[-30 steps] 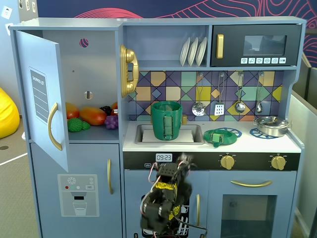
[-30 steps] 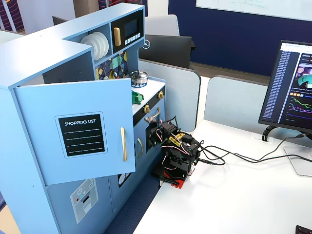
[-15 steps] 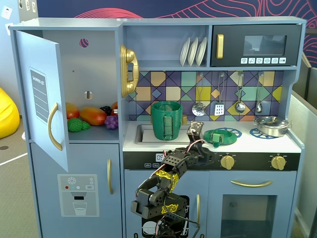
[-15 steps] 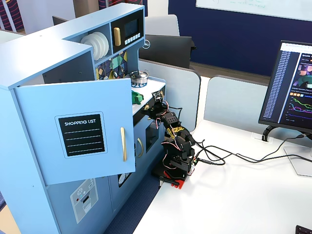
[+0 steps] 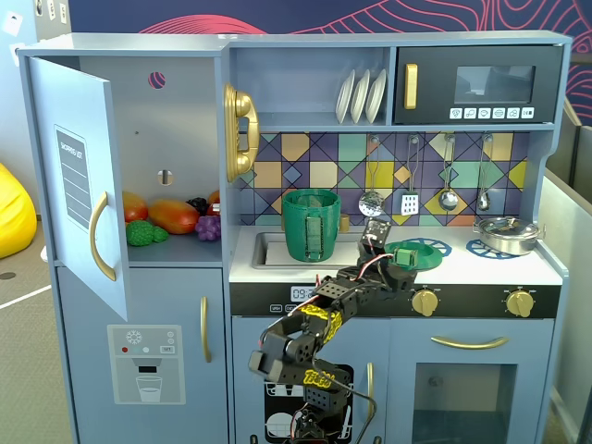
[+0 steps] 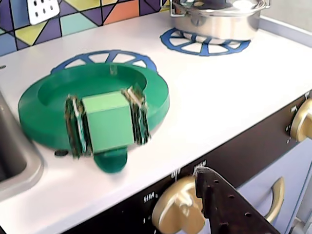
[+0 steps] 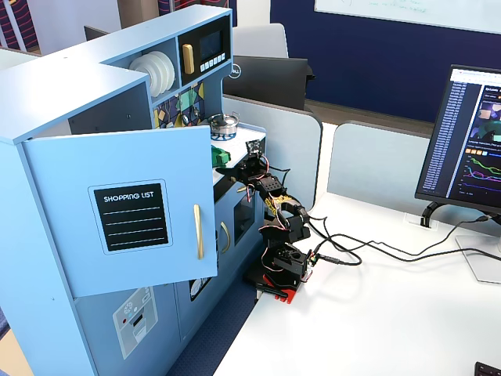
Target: Pick up the lid from the counter and put it on the green recipient
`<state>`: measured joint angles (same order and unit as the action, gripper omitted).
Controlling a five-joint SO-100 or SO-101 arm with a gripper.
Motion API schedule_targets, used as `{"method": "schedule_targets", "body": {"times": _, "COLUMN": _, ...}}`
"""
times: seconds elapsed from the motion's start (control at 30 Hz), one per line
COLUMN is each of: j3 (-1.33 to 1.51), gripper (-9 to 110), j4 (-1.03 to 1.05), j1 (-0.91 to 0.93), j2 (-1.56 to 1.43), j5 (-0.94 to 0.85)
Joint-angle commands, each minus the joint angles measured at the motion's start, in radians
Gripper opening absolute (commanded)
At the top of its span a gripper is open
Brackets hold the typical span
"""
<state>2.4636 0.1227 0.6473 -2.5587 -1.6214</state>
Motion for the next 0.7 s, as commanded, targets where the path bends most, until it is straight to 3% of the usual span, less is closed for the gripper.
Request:
{"method": "schedule_targets", "body": {"times": 0.0, "j3": -0.124, "gripper": 50, "j4": -0.046, "j1": -0.003, "j2": 0.061, "j5": 0.012}}
{"method": "schedule_targets", "body": {"times": 0.4, "j3": -0.272, "gripper": 46, "j4": -0.072, "j1": -0.043, "j2": 0.258, "j5": -0.005}}
{"method": "schedule_targets", "body": {"times": 0.67, "j3": -0.422, "gripper": 38, "j4": -0.069, "j1": -0.054, "j2": 0.408, "j5": -0.011}}
